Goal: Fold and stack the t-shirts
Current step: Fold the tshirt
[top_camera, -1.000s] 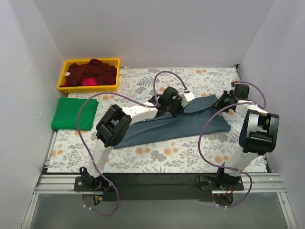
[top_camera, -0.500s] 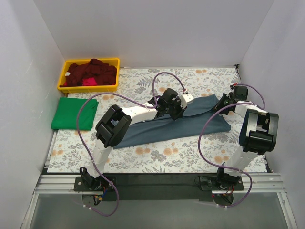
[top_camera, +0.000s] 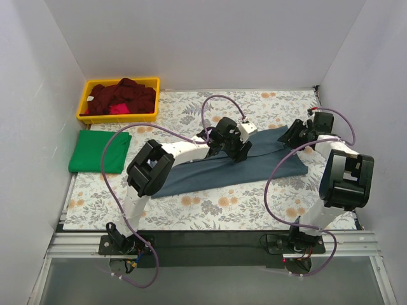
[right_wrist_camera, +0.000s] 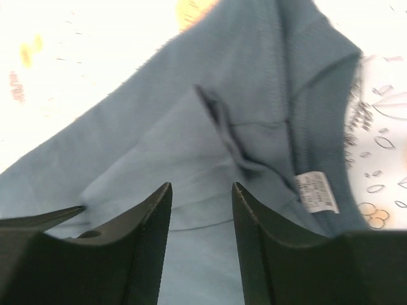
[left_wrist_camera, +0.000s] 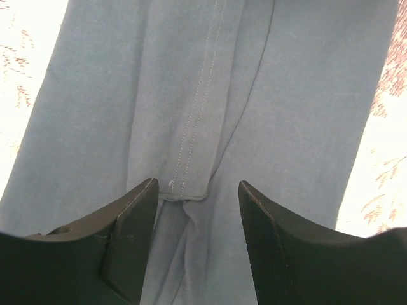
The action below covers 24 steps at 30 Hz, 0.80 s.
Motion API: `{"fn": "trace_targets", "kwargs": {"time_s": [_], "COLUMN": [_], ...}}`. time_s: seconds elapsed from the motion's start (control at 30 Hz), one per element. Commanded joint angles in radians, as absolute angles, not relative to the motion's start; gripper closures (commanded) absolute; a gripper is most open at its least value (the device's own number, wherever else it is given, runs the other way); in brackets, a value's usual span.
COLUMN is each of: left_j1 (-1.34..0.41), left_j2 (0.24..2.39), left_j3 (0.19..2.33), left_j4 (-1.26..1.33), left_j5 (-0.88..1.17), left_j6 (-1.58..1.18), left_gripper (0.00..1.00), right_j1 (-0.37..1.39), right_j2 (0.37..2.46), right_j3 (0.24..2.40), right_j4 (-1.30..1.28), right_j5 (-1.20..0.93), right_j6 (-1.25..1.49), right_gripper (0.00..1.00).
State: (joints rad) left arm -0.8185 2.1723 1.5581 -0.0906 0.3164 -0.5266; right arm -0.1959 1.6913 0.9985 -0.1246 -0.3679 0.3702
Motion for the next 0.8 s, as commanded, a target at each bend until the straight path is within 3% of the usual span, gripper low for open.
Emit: {"fn": "trace_targets", "kwargs": {"time_s": [0.0,0.13,0.2,0.5,0.77], "left_j1": [-0.822,-0.822,-0.821,-0.767,-0.719], "left_j2": [2.045,2.039,2.061,2.190,2.181], "left_j3": [1.572,1.559,1.555,1.494,1.376], "left_j4": [-0.066,-0.014,-0.006,0.112,0.156], "left_j5": [0.288,0.282,0.291,0.330,0.356], "left_j6": [-0.616,-0.707,-0.736,-0.910,-0.940], "left_gripper": [0.48,0.61,0.73,0.98,0.98], "right_j1": [-0.198,-0.196,-0.189,-0.176,-0.219], "right_j2": [1.617,1.626,1.667,1.885,2.023], "right_j3": [1.020,0.960,0.957,0.988,1.019], "right_j4": [-0.036,0.168,0.240,0.359,0.394], "right_j5": [-0.495,-0.638,-0.682,-0.663,-0.657], "right_j6": [0.400,0.507,0.547,0.552,0.532], "right_gripper": [0.49,0.50,0.53,0.54,0.54]}}
